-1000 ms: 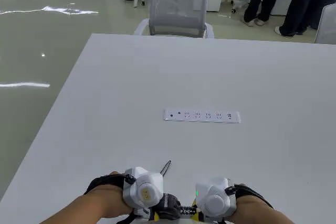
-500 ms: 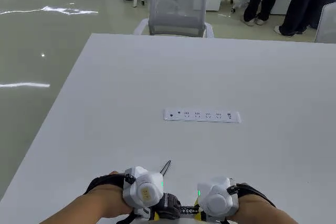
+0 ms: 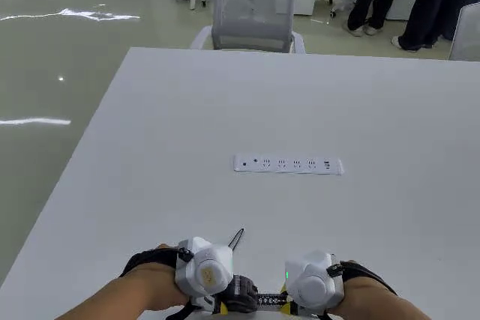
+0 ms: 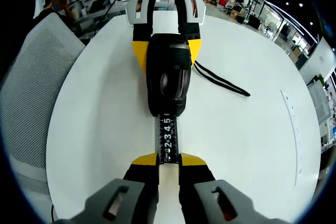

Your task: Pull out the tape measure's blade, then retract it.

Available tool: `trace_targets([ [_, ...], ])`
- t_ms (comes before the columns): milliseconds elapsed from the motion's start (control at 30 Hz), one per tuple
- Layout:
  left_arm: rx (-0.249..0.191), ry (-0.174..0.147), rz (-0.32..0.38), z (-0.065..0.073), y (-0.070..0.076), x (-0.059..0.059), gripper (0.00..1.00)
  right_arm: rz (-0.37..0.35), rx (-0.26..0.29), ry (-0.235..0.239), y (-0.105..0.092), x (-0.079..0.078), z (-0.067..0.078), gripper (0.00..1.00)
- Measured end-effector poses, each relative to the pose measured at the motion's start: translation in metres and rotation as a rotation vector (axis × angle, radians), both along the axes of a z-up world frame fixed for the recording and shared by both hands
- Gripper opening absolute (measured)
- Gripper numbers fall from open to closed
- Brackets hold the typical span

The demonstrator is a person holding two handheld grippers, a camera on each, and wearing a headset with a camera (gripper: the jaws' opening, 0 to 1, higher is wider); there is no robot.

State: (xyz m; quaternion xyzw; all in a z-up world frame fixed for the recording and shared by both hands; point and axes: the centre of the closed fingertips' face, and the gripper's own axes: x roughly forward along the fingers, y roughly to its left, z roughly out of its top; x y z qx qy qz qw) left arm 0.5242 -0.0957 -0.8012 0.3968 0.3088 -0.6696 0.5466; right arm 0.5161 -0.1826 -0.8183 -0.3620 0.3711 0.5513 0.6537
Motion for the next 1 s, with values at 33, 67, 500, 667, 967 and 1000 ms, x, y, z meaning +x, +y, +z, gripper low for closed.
trace_targets([
  [33,0.0,0.0,0.0,0.0,0.0,0.0,0.29,0.0,-0.001,-0.001,-0.001,0.0,0.0,0.11],
  [67,0.0,0.0,0.0,0.0,0.0,0.0,0.29,-0.001,-0.001,0.0,-0.001,0.0,0.0,0.11],
  [500,0.003,0.001,0.003,0.0,0.0,0.0,0.29,-0.003,-0.008,0.001,-0.007,-0.001,0.001,0.11],
  [667,0.004,0.002,0.005,0.0,-0.001,0.0,0.29,-0.004,-0.009,0.003,-0.01,-0.001,0.001,0.11],
  [967,0.007,-0.001,0.003,0.0,0.0,0.0,0.29,-0.002,-0.016,0.003,-0.016,-0.001,0.0,0.11],
  [1000,0.007,-0.001,0.003,0.0,0.0,0.0,0.29,-0.002,-0.017,0.003,-0.016,-0.002,0.0,0.11],
])
